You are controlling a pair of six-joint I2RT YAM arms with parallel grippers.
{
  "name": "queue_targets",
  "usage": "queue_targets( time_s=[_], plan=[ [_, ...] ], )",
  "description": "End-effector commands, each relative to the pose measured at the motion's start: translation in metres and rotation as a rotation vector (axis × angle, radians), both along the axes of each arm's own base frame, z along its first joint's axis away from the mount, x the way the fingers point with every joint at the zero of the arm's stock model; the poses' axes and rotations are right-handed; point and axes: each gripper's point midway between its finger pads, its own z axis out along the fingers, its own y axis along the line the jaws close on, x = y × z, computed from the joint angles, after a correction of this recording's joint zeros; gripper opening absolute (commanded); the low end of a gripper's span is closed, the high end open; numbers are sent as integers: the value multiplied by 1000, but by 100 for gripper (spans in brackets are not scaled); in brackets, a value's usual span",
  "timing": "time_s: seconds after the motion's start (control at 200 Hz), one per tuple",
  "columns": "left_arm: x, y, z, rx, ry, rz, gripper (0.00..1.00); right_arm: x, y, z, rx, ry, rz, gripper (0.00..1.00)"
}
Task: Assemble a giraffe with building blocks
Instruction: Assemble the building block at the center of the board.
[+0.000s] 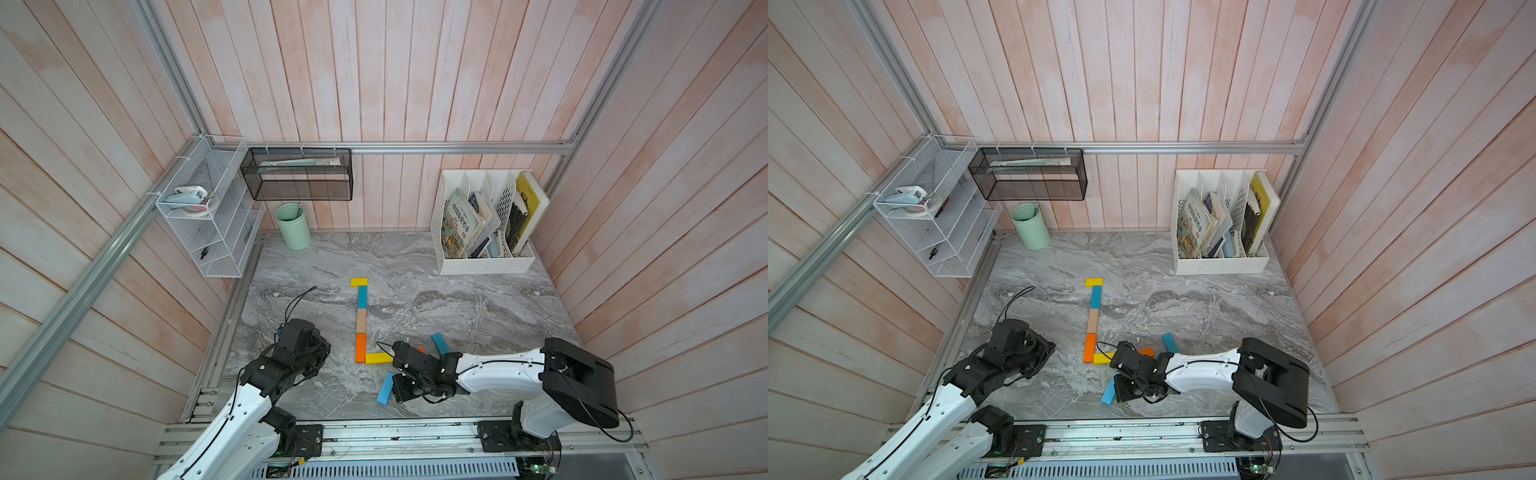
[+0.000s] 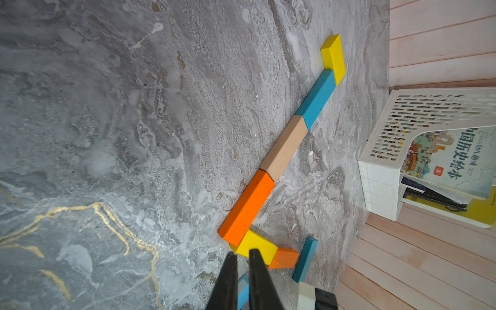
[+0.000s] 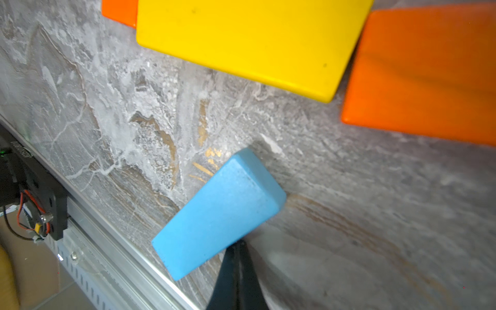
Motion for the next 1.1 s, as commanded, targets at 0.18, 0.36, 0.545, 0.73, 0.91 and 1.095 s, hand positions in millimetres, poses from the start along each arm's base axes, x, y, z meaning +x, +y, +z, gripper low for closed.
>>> queue_targets(
  time_s=[0.18, 0.36, 0.545, 0.73, 0.91, 1.095],
  plan=[
    [5, 0, 9, -3, -25, 3, 14, -3, 12, -7, -8, 28, 43, 0],
    [3, 1, 8, -2, -25, 4, 14, 0, 18, -6, -2, 24, 50, 0],
    [3, 1, 8, -4, -27, 5, 14, 3, 23, -8, -16, 17, 50, 0],
    [2, 2, 9, -2, -29, 6, 14, 12, 2, -13, -92, -8, -24, 0],
    [3, 1, 10, -4, -32, 5, 14, 24, -17, -11, -85, -24, -95, 0],
    [5, 1, 11, -2, -32, 5, 14, 22, -6, -12, -65, -3, -37, 0]
  ],
)
